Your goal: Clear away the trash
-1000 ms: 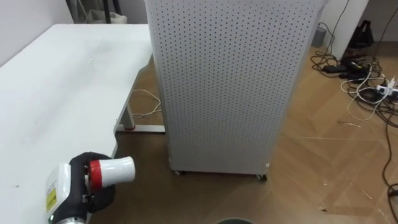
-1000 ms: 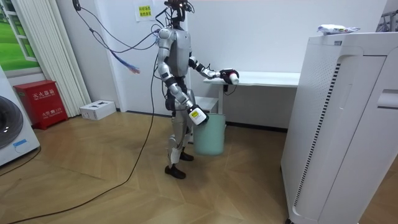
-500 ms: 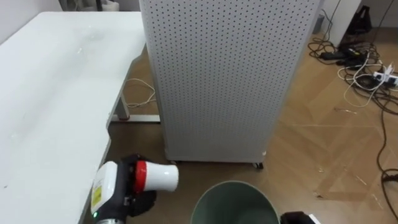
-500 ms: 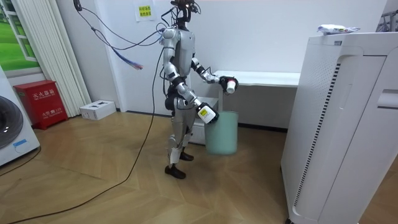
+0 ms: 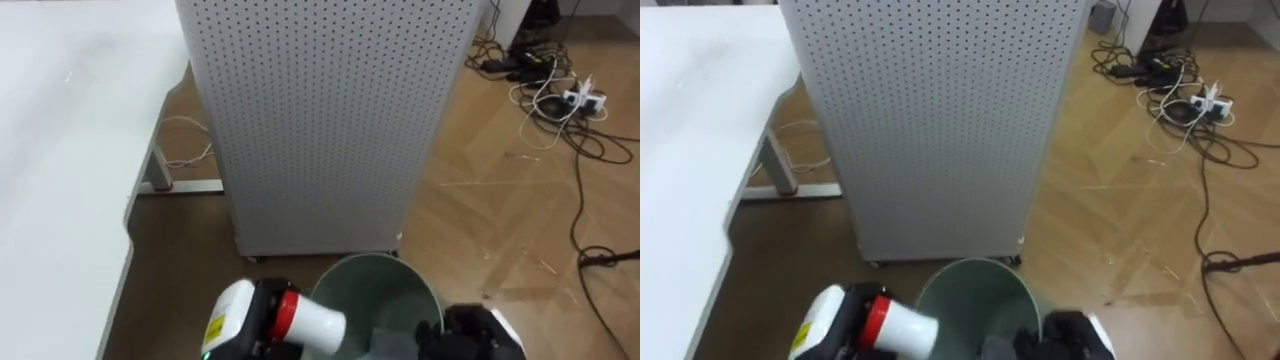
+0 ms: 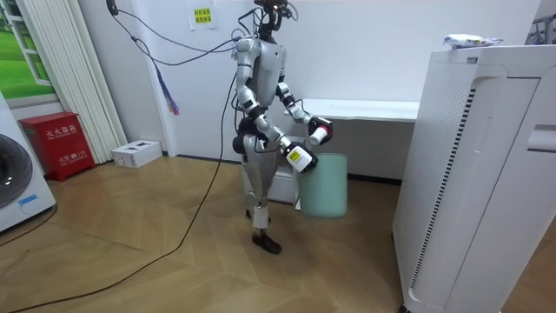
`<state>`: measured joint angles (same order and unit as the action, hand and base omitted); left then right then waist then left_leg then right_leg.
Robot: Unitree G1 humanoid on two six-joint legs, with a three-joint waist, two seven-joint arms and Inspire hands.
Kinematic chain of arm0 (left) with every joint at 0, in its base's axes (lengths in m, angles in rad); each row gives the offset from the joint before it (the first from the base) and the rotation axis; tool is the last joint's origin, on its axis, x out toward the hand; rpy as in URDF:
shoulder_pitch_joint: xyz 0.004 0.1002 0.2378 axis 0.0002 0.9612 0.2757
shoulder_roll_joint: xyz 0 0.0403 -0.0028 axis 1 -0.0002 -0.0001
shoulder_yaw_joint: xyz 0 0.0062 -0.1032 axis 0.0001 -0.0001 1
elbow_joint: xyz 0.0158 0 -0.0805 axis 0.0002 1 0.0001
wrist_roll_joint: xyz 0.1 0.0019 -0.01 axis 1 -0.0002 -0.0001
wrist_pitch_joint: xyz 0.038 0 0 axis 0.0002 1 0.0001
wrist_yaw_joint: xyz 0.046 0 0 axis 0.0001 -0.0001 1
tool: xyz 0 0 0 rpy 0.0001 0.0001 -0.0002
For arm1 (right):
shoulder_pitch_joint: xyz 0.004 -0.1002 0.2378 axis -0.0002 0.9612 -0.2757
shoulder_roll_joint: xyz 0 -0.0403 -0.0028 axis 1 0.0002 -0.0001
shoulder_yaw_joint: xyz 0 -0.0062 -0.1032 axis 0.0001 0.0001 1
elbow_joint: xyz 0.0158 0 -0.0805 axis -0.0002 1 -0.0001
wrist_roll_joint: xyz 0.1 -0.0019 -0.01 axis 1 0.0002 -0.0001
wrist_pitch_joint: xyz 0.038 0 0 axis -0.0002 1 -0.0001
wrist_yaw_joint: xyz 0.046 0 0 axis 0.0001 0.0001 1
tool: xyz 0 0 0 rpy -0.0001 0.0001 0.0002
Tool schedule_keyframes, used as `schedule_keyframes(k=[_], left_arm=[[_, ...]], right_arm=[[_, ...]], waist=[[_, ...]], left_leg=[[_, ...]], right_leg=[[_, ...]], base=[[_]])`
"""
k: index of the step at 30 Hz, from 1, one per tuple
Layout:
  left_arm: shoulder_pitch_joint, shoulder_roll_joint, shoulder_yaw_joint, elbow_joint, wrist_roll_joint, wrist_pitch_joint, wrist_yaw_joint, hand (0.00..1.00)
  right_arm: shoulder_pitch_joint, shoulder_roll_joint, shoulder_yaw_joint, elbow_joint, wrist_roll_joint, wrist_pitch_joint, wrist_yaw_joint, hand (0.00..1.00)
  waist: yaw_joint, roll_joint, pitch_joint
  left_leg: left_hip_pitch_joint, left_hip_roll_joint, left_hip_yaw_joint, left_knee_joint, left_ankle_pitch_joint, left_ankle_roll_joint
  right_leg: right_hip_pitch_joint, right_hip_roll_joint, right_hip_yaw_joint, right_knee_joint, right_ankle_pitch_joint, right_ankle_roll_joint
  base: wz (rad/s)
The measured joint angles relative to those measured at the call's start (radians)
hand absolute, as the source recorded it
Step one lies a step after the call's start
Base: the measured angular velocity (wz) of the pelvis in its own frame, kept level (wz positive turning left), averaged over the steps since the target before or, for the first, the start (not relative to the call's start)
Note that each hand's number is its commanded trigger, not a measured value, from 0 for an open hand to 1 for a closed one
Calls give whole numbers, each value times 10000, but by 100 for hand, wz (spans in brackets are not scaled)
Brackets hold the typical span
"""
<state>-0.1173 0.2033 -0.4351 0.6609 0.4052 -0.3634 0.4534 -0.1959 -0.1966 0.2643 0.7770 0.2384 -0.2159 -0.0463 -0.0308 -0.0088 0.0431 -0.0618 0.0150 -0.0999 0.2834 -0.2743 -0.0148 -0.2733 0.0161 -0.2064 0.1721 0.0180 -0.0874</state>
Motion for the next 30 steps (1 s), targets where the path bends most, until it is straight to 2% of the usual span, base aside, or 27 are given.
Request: schedule_keyframes(k=[1, 2, 3, 4, 5, 6, 7, 9, 10, 16, 20, 23, 30], left_arm=[[-58, -210, -58, 99, 0, 176, -246, 100], [-61, -232, -105, 59, -5, 175, -306, 100], [-153, -269, -251, 40, -3, 157, -347, 100], [-220, -328, -397, 3, 3, 157, -350, 100], [-197, -336, -413, -5, 13, 155, -358, 100], [-80, -388, -415, -12, 62, 156, -373, 100], [-40, -382, -409, -11, 230, 157, -458, 94], [18, -349, -393, -11, 259, 157, -588, 7], [30, -342, -382, -11, 259, 158, -700, 0], [6, -551, -381, 273, 209, 153, -758, 0], [15, -571, -391, 490, 210, 154, -662, 0], [-5, -669, -386, 656, 216, 156, -349, 0], [-27, -778, -376, 1232, -76, 180, 211, 0]], right_arm=[[7, 83, -19, 7, 2, 3, -143, 100], [5, 118, -18, 4, 3, 3, -196, 100], [2, 150, -40, -40, -2, -3, -207, 100], [-3, 78, -120, -40, 2, -3, -180, 100], [-8, 125, -132, -35, 5, 3, -179, 100], [-13, 165, -118, -82, -3, -3, -121, 100], [-28, 206, -118, -113, -34, -5, -60, 100], [-48, 265, -119, -112, -35, -5, -9, 100], [-47, 294, -118, -112, -36, -5, 89, 100], [-43, 363, -74, -156, -24, -8, 382, 100], [36, 506, 16, -152, -29, -8, 497, 100], [97, 534, 322, -109, -92, 12, 515, 100], [232, 528, 877, 55, -39, 319, 447, 100]], waist=[[-88, 132, -39], [-115, 100, -26], [-240, 13, 7], [-234, 12, 4], [-164, -90, 17], [-104, -85, -3], [-85, -89, -4], [0, -82, -6], [17, -83, -6], [54, 44, -89], [22, 55, -94], [8, 150, -96], [-24, 246, -95]], left_leg=[[1, 157, 420, 11, -172, -196], [-56, 206, 656, -60, -120, -244], [-395, 359, 979, -283, -16, -235], [-693, 548, 1186, -703, 621, -107], [-718, 550, 1391, -647, 730, -108], [-673, 495, 1571, -609, 793, -39], [-676, 400, 1571, -611, 817, 1], [-678, 236, 1573, -607, 845, 49], [-675, 195, 1575, -601, 859, 72], [-549, 49, 1617, -610, 877, 151], [-495, 33, 1645, -584, 871, 158], [-517, 39, 1668, -507, 863, 167], [-586, 66, 1672, -486, 853, 164]], right_leg=[[-76, 46, 50, 365, -22, -37], [-52, 22, 199, 366, -22, -37], [-37, -70, 675, 347, -36, 27], [-61, -112, 690, 396, -106, 192], [-84, -181, 724, 494, -189, 309], [-78, -225, 654, 539, -219, 349], [-53, -302, 634, 537, -292, 453], [-40, -343, 602, 536, -299, 459], [-13, -405, 575, 540, -311, 478], [152, -574, 517, 663, -403, 571], [116, -599, 526, 840, -504, 567], [114, -600, 507, 856, -527, 570], [64, -620, 381, 887, -604, 567]], base=[[16], [32], [53], [46], [20], [6], [11], [6], [6], [4], [-1], [2], [5]])
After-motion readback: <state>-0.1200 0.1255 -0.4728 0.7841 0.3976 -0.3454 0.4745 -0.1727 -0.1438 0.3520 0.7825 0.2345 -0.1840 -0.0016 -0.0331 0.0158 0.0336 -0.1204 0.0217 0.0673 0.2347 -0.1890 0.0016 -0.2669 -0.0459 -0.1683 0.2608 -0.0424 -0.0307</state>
